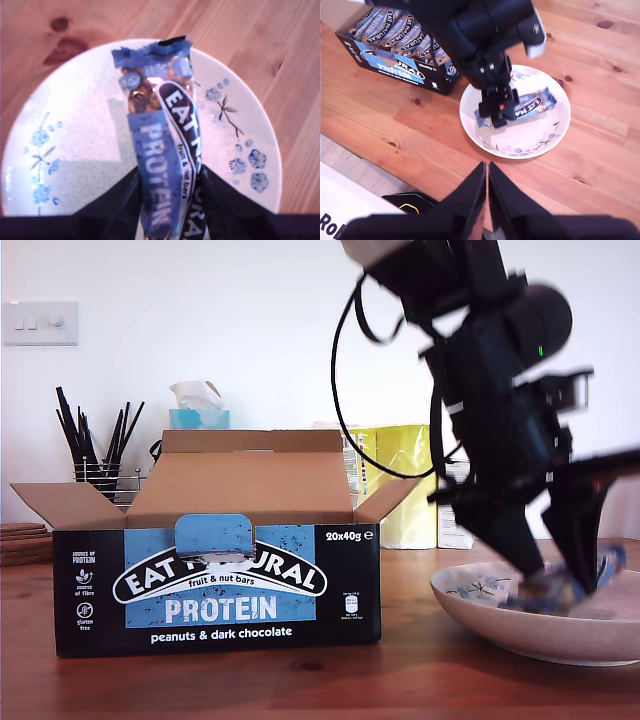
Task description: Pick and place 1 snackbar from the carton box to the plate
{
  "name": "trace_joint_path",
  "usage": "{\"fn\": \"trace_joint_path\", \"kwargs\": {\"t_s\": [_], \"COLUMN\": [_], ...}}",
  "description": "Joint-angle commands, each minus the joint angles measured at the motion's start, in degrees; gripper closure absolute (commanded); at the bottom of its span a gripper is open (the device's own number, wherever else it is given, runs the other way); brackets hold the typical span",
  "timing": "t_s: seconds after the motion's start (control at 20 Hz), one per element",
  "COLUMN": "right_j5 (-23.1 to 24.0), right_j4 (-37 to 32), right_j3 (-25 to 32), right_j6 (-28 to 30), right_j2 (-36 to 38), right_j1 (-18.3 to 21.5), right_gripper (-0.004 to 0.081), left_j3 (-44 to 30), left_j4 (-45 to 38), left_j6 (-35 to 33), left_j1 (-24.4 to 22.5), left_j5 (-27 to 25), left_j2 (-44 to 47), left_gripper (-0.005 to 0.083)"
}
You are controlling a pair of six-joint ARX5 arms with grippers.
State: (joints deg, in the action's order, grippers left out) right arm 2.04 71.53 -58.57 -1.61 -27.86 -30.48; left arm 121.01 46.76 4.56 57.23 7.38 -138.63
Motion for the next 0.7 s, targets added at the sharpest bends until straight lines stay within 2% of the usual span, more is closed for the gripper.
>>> {"fn": "trace_joint_path", "kwargs": {"t_s": [0.0, 0.15, 0.2, 0.35, 0.45, 0.65], "right_j5": [0.0, 0.0, 0.0, 0.0, 0.0, 0.0], "right_j4": [-0.5, -0.5, -0.5, -0.6, -0.6, -0.6], "right_j3": [-0.2, -0.2, -0.2, -0.2, -0.2, -0.2], "right_j6": [0.2, 0.2, 0.2, 0.2, 0.2, 0.6], "right_j2": [0.2, 0.2, 0.2, 0.2, 0.2, 0.2], "right_j1": [-0.2, -0.2, -0.2, -0.2, -0.2, -0.2], "right_gripper": [0.0783, 0.0783, 0.0783, 0.0783, 0.0783, 0.0783], "left_j3": [-0.5, -0.5, -0.5, -0.5, -0.5, 3.6], "left_j4": [-0.4, -1.0, -0.6, -0.7, -1.9, 0.7], "left_j6": [0.4, 0.4, 0.4, 0.0, -0.6, -1.2], "left_j1": [0.3, 0.3, 0.3, 0.7, 0.7, 0.3], "left_j5": [0.1, 0.3, 0.3, 0.3, 0.3, 0.5], "left_j2": [-1.7, -1.7, -1.7, -1.7, -1.6, -0.6], "left_gripper": [0.0588, 0.0581, 0.0535, 0.0225, 0.0220, 0.0326]}}
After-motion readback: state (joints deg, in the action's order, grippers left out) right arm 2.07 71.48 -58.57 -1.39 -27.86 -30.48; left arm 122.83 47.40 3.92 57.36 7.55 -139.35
